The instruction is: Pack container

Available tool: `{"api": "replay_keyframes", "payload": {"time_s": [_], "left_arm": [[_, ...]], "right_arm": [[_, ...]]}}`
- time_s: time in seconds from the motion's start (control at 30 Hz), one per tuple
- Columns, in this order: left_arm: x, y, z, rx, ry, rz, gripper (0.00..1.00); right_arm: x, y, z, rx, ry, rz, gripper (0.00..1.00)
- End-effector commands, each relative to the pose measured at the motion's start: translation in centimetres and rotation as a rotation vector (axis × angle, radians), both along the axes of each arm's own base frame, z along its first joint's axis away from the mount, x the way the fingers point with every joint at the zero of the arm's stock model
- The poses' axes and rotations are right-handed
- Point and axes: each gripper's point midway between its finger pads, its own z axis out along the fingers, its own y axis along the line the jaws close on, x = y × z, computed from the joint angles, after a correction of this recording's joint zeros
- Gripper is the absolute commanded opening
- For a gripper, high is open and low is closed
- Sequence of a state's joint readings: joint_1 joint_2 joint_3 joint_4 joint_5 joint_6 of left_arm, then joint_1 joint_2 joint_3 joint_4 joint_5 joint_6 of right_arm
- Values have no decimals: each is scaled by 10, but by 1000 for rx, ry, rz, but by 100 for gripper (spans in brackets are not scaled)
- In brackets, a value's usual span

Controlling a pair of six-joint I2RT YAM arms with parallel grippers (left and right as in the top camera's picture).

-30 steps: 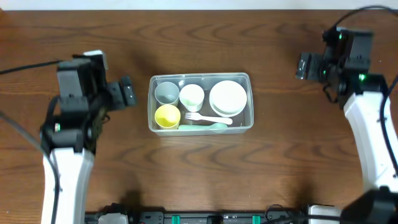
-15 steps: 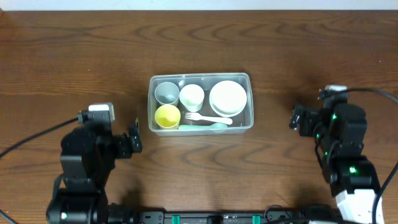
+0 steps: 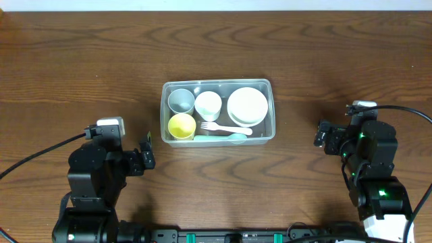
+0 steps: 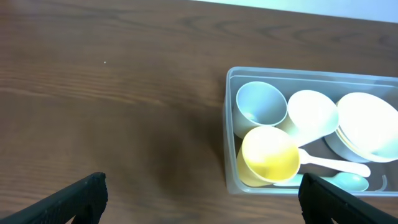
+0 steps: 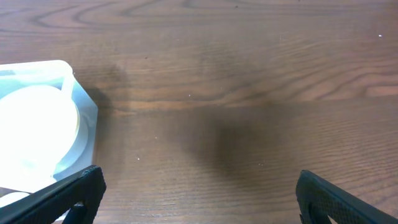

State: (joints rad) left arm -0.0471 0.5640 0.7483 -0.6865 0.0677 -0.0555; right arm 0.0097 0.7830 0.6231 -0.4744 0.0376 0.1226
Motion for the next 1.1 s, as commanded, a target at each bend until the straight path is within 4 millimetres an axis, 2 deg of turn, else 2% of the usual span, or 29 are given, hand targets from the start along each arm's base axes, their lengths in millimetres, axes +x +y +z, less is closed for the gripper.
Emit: {"api": "replay_keyframes", "payload": {"time_s": [0.0,0.4,0.5,0.7,1.07], "left_arm": [[-2,1,-6,-2,23,9,98],[-3,1,-6,-2,27,9,98],[-3,1,-6,-2,27,9,98],[-3,1,-6,-2,27,9,98],[-3,1,-6,-2,27,9,98]], "right_arm": [[0,1,-4,5,12,-4,99],[-4,1,-9,5,38,-4,99],[-2,8,-7,24,21,27,99],[-3,13,5,-51,-143,110,99],[-37,8,19,-109,-466,101,99]]}}
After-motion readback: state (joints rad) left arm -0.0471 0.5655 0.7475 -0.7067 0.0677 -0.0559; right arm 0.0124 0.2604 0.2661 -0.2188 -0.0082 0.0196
